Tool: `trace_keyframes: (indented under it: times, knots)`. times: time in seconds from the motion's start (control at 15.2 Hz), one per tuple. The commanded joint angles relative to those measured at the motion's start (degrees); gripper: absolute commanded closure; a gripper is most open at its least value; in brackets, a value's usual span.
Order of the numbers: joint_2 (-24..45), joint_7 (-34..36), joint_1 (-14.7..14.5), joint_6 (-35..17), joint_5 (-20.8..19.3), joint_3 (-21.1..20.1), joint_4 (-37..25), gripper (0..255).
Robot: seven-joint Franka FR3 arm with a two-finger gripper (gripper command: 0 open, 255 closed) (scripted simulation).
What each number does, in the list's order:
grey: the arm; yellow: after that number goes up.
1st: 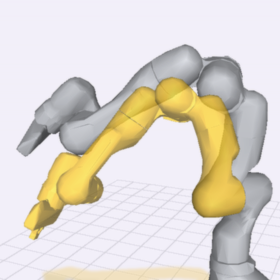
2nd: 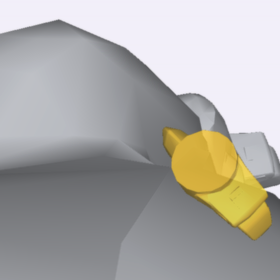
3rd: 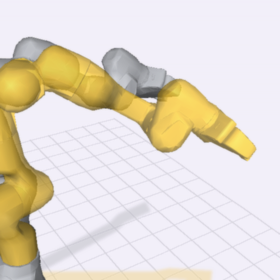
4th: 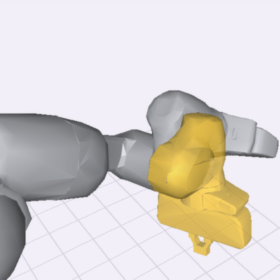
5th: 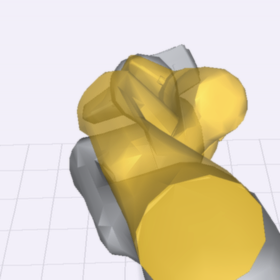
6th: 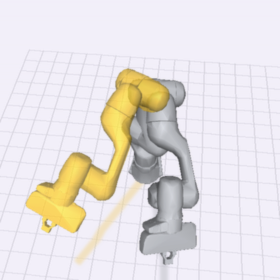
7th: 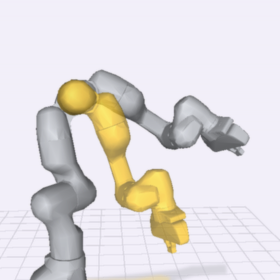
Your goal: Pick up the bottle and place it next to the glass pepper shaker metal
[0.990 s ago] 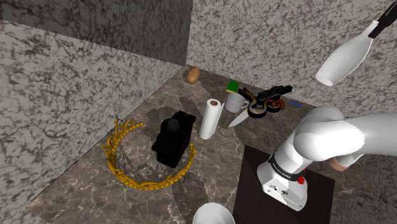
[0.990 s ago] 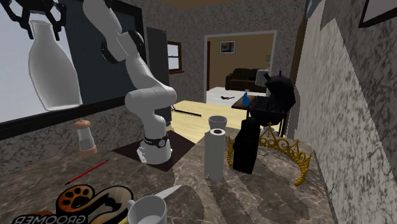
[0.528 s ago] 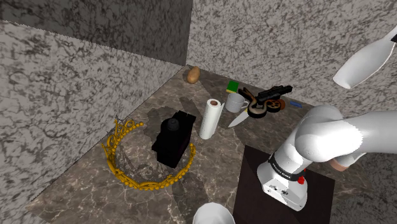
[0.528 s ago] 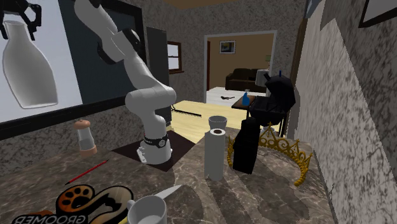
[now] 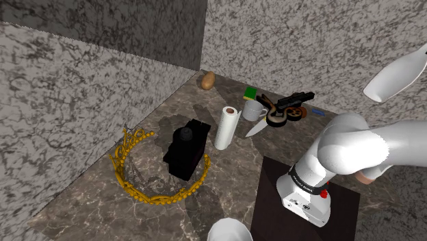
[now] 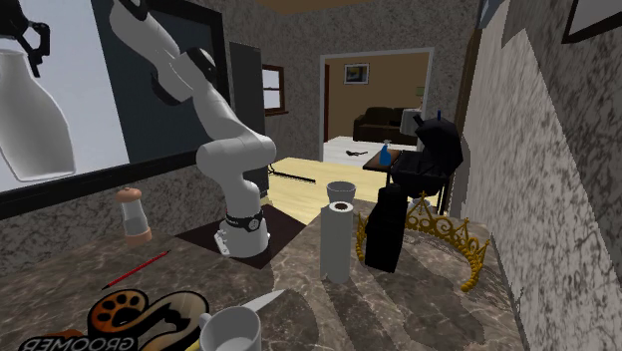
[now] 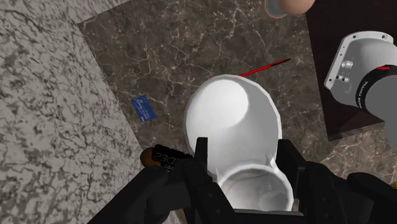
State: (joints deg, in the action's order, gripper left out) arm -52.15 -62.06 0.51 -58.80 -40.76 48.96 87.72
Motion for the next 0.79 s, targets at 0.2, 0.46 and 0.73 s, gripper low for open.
trace_keyframes:
  times: [0.2,0.46,0.73]
  knots:
    - [-3.45,1.46,1.9,-2.93,-0.88,-0.18,6.45,255]
    - [-5.83,2.36,3.15,-4.97,-1.67,0.05,10.85,255]
    - [-8.04,3.13,4.28,-6.95,-2.56,0.51,14.96,255]
